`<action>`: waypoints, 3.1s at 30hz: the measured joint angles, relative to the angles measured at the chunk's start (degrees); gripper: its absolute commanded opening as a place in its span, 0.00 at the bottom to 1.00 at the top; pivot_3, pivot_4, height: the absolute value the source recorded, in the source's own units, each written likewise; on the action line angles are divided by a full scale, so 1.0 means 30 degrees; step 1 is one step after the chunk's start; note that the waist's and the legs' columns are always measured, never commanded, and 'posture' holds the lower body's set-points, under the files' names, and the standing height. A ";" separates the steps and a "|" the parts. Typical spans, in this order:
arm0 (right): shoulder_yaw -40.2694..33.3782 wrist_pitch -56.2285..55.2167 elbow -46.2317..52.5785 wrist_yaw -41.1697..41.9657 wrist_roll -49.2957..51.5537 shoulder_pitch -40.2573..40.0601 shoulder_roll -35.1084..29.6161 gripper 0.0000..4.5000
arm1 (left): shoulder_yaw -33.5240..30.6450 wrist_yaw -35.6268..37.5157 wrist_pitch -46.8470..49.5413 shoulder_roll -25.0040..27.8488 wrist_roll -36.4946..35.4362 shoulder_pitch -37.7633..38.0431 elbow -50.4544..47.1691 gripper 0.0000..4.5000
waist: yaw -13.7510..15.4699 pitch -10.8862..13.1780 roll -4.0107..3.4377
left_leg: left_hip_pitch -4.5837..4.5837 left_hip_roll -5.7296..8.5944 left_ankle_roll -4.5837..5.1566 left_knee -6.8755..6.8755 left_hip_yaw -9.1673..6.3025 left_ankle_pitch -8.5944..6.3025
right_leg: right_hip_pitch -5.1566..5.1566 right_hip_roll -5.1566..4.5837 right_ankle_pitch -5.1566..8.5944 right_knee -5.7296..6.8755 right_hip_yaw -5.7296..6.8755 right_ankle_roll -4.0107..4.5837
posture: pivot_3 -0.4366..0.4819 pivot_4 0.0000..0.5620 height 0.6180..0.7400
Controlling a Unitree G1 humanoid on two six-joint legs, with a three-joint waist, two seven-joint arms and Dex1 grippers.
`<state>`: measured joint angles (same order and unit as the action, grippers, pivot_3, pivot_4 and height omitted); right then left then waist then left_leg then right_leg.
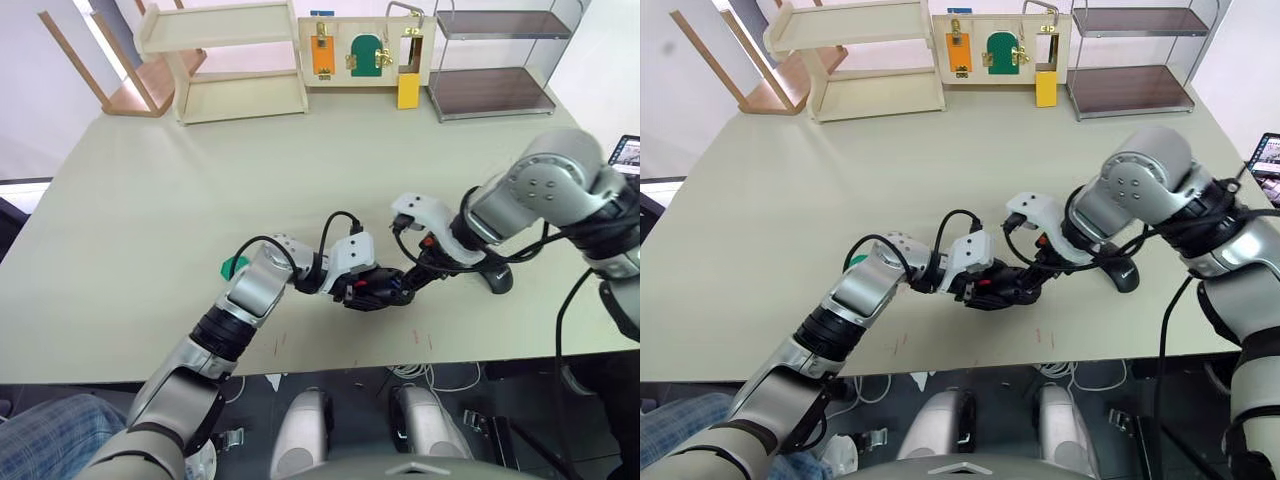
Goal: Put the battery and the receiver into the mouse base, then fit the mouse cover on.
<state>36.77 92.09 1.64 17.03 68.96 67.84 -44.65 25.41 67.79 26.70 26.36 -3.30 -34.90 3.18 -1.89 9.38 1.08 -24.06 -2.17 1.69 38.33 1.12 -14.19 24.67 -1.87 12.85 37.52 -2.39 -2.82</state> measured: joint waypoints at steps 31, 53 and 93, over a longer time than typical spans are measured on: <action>-0.7710 -2.0399 0.6940 0.7167 -1.3593 -1.7226 0.1654 0.02 | 0.0020 0.0014 -0.0191 0.0133 -0.0039 -0.0060 0.0223 0.67 | 0.0074 -0.0004 0.0020 | 0.0047 -0.0006 -0.0002 0.0026 0.0045 0.0002 | -0.0012 0.0055 0.0045 0.0043 -0.0064 -0.0078 | 0.48 0.27 1.00; -0.7188 -2.3308 0.4978 0.9135 -1.7515 -1.8038 0.3381 0.02 | 0.0032 0.0038 -0.0169 0.0175 -0.0051 -0.0059 0.0222 0.67 | 0.0090 -0.0005 0.0021 | 0.0069 -0.0009 -0.0004 0.0029 0.0047 0.0003 | -0.0016 0.0067 0.0015 0.0065 -0.0072 -0.0022 | 0.48 0.27 1.00; -0.7077 -2.4011 0.2054 1.0460 -1.7790 -1.8102 0.4573 0.02 | 0.0379 -0.0013 0.0183 0.0441 0.0106 -0.0051 0.0204 0.67 | -0.0032 -0.0200 0.0189 | 0.0433 -0.0034 -0.0001 -0.0017 0.0010 -0.0004 | -0.0364 0.0091 0.0150 0.0069 -0.0043 0.0064 | 0.48 0.27 1.00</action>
<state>15.54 20.06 7.80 48.41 15.59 13.53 -30.93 26.54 67.75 27.25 27.69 -2.98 -35.05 3.79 -1.99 8.78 1.65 -22.76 -2.28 1.69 38.28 1.15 -14.20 23.58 -1.60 13.30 37.72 -2.52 -2.62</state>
